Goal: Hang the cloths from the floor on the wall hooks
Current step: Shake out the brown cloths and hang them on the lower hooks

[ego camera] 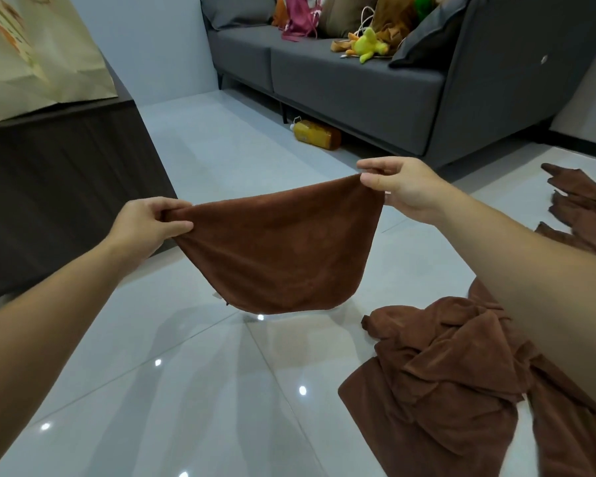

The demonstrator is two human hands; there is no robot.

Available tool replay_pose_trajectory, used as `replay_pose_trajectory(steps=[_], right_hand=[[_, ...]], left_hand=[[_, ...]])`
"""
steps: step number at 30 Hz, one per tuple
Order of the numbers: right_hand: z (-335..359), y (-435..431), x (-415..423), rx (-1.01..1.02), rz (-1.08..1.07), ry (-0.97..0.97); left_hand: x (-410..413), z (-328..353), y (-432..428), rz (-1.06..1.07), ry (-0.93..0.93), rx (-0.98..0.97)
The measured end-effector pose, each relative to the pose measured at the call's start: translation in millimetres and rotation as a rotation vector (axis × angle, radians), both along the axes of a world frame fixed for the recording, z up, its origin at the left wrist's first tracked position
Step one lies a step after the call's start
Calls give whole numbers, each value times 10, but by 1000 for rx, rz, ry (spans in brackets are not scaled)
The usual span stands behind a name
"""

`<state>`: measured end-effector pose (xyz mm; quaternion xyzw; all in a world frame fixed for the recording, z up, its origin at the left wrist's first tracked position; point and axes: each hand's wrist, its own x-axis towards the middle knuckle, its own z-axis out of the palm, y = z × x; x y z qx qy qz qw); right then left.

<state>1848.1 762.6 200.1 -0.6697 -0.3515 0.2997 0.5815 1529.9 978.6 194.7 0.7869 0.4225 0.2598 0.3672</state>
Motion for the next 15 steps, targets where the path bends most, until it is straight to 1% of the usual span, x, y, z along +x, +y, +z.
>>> replay_pose_trajectory(steps=[2, 4, 7, 11, 15], right_hand=[[10, 13, 47, -81, -8, -153], [37, 55, 83, -145, -70, -328], [184, 98, 157, -166, -170, -456], [770, 71, 251, -203, -269, -493], [1684, -157, 341, -213, -343, -466]], left_hand=[[64, 5, 49, 7, 49, 90], [132, 54, 126, 25, 52, 128], [290, 285, 201, 10, 69, 120], [470, 917, 222, -27, 177, 139], [723, 1901, 118, -80, 228, 131]])
